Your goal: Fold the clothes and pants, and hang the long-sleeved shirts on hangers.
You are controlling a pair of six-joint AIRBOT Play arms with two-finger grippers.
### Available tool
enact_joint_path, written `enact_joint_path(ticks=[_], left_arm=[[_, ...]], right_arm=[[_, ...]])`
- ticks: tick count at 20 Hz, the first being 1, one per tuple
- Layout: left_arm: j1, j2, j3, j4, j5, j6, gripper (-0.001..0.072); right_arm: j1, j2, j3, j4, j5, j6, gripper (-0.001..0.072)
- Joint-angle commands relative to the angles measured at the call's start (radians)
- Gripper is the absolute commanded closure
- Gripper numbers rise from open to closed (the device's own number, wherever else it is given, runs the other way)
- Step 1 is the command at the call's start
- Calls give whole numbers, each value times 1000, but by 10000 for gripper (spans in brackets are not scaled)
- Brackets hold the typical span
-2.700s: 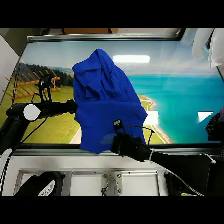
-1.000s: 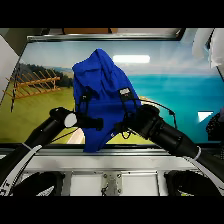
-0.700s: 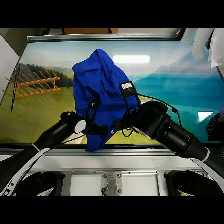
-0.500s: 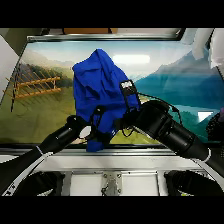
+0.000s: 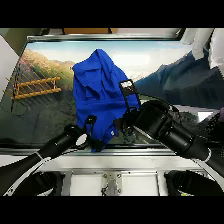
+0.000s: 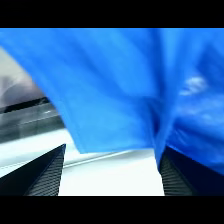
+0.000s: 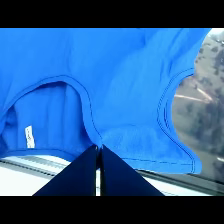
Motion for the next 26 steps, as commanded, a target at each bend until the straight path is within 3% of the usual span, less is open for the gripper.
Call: enact_joint_path(ticks=[1,3,4,7,11,14,18,21,24,26], left_arm=[[46,53,-58,0,46,-30,391],[75,91,-77,0,60,-28,643],[98,117,-66,3,54,-13,697],[204,231,130,14,-34,84,698],[266,311,606,13,-135,167,698],[185,264,948,15,-271,209,698],[-14,168,1235,18,-464,208,698],[-130,98,1395,24,-489,193,698],[-125,34,1434,52,-492,197,698],[-36,7,1323,104,-494,199,697]], right_arm=[[0,0,1,0,0,0,701],[-2,1,1,0,1,-16,702],[-11,0,5,0,8,-39,702],[-124,0,125,0,95,-194,702],[-294,0,483,-1,262,-365,703],[-307,11,665,-1,385,-381,702],[-261,93,684,23,464,-349,703],[-258,155,684,83,463,-311,702],[-281,163,683,73,463,-333,703],[-331,123,683,63,459,-404,703]])
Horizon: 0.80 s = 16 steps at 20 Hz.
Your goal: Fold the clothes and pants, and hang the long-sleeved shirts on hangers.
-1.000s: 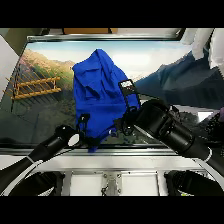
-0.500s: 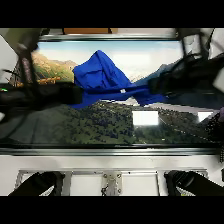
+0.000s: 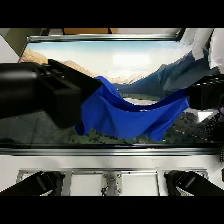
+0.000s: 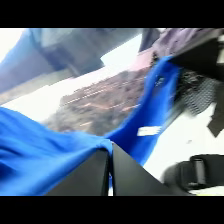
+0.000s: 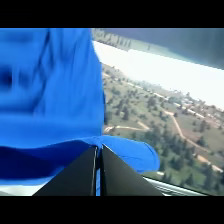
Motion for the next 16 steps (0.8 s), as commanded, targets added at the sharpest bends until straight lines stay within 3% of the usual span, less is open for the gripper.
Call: enact_joint_path(ticks=[1,3,6,9,13,16], left_arm=[[119,-68,-99,44,-20,3,697],[269,-127,-221,-24,-9,29,698],[393,-206,-413,-215,-6,114,698],[327,-195,-683,-228,51,134,697],[214,-151,-929,-280,134,134,697],[156,-102,-997,-297,145,134,697]], right_arm=[[-76,-53,2,-4,7,-113,703],[-162,-140,-17,0,-2,-188,703],[-212,-230,-146,11,-2,-188,703],[-174,-193,-414,74,-71,-123,702],[-148,-126,-682,295,-230,-32,702],[-105,-99,-768,279,-230,3,702]])
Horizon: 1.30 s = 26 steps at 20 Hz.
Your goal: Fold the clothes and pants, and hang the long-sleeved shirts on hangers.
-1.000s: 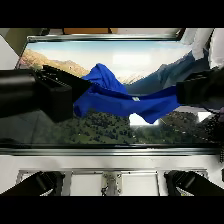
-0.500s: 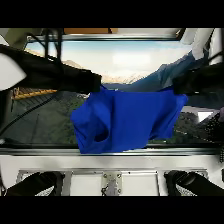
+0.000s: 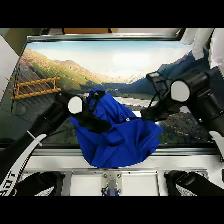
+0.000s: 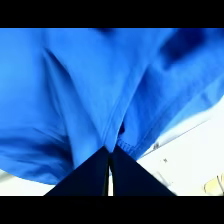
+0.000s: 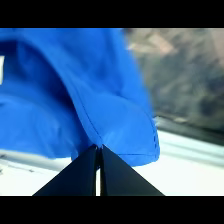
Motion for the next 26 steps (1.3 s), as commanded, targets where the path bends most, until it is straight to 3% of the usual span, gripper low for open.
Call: enact_joint_path(ticks=[1,5,8,11,13,17,18,19,20,26], left_arm=[[-70,53,-113,-37,27,5,697],[-129,149,-143,-37,-5,5,697],[-131,224,-105,-33,-106,5,697],[-154,269,-143,-38,-65,0,697],[-204,252,-212,-39,-28,-39,697],[-269,149,-221,-39,-25,-39,696],[-272,121,-195,-38,-23,-24,629],[-272,98,-164,-38,-11,-9,285],[-264,82,-128,-32,1,-10,58],[-49,114,79,-26,20,50,50]], right_arm=[[41,32,-121,48,-34,58,702],[71,67,-127,48,2,60,702],[68,109,-127,-73,64,60,702],[67,139,-127,-103,65,63,701],[75,143,-127,-88,68,75,702],[77,142,-127,-88,57,83,701],[77,142,-127,-88,57,82,701],[77,142,-127,-87,57,83,701],[77,142,-127,-87,59,82,701],[77,142,-127,-88,60,82,701]])
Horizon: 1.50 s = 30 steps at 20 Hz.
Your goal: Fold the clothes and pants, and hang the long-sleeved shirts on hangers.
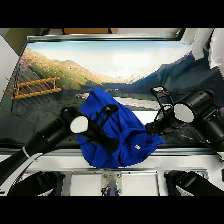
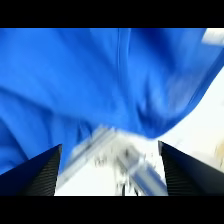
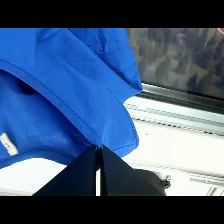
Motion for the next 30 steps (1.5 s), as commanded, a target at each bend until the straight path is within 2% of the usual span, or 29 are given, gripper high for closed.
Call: enact_joint_path(ticks=[1,5,9,15,17,20,23,26,30], left_arm=[[157,27,92,5,9,51,50],[433,68,95,6,8,98,50],[729,67,95,21,40,185,50],[1070,37,97,380,298,192,50],[1162,-47,135,425,314,192,51],[1261,-233,255,425,321,193,51],[1301,-420,369,437,341,230,50],[1296,-583,469,606,348,227,51],[1311,-746,583,643,349,225,51]], right_arm=[[1,1,0,0,0,0,700],[1,1,0,0,0,0,701],[1,1,0,0,0,0,701],[1,1,0,0,0,0,701],[1,1,0,0,0,0,700],[1,1,0,0,0,0,700],[1,1,0,0,0,0,701],[1,-1,0,0,0,0,700],[1,-1,0,0,0,0,700]])
